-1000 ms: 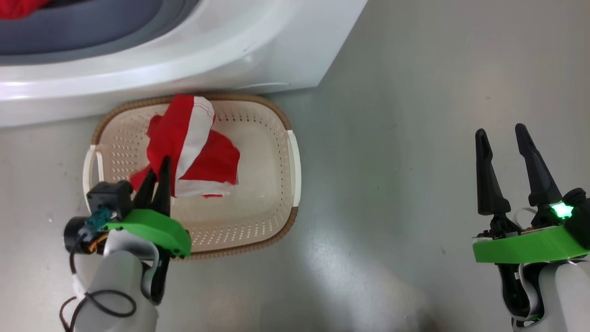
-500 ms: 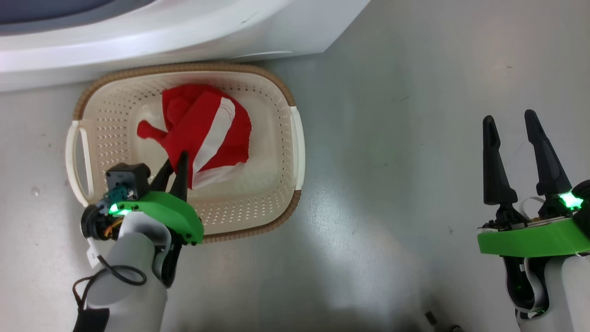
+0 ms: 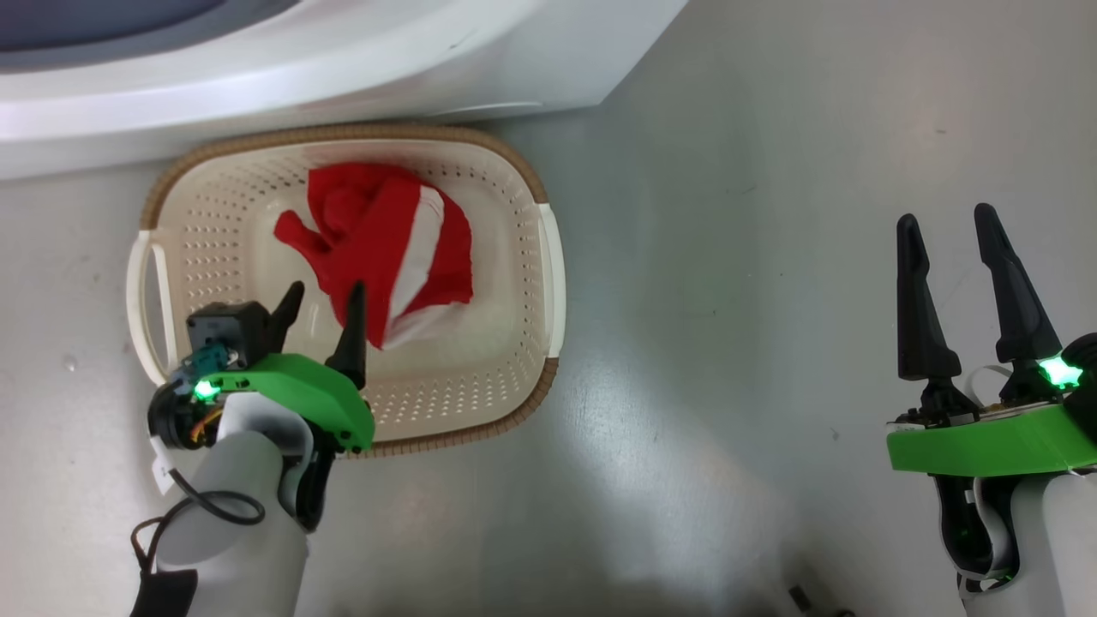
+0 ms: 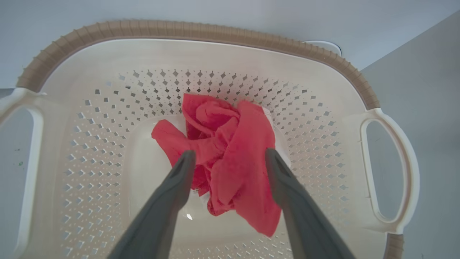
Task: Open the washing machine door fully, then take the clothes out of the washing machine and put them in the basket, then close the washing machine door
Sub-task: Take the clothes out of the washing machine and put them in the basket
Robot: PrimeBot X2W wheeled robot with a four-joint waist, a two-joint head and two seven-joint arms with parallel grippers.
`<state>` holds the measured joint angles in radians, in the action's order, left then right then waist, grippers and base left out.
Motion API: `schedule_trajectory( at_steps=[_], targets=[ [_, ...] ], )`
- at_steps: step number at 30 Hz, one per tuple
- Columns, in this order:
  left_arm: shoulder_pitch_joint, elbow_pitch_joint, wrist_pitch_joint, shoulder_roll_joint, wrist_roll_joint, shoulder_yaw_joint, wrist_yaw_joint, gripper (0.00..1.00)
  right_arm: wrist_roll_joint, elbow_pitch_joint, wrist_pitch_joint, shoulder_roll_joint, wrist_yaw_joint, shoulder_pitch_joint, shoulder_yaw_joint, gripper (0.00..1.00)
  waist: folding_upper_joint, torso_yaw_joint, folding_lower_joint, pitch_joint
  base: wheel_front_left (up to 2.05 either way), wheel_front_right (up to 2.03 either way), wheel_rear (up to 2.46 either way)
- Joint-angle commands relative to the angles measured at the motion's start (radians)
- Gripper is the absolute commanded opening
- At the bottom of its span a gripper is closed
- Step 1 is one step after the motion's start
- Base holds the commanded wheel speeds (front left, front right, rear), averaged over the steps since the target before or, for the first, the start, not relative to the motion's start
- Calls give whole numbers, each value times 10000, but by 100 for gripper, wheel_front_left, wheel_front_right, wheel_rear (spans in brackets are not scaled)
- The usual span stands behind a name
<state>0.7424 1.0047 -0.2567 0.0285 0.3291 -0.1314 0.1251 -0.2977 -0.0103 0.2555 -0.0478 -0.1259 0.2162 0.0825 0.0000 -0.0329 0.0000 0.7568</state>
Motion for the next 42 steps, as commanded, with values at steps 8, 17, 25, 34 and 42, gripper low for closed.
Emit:
schedule_trajectory(
  at_steps=[8,17,25,34,42],
  targets=[
    [-760,-467,-51,367,189,459,56,100,-5,7,63,-24,-48,39,-283,100,0,56,0,-703,0,0,0],
    [-1589,-1989,-51,412,-81,1133,56,100,104,-279,63,-24,-48,121,-375,100,0,192,0,-1755,0,0,0],
    [-2560,-3554,-51,389,-728,1922,56,100,36,-602,63,-82,-48,33,-497,100,0,166,0,-2869,0,0,0],
    [-3510,-5073,-51,299,-1274,2345,56,100,-8,-826,63,-229,-48,-402,-618,100,0,171,0,-3889,0,0,0],
    [-4487,-6378,-51,248,-1738,2426,56,100,-62,-949,63,-361,-48,-958,-597,100,0,227,0,-4817,0,0,0]
  ],
)
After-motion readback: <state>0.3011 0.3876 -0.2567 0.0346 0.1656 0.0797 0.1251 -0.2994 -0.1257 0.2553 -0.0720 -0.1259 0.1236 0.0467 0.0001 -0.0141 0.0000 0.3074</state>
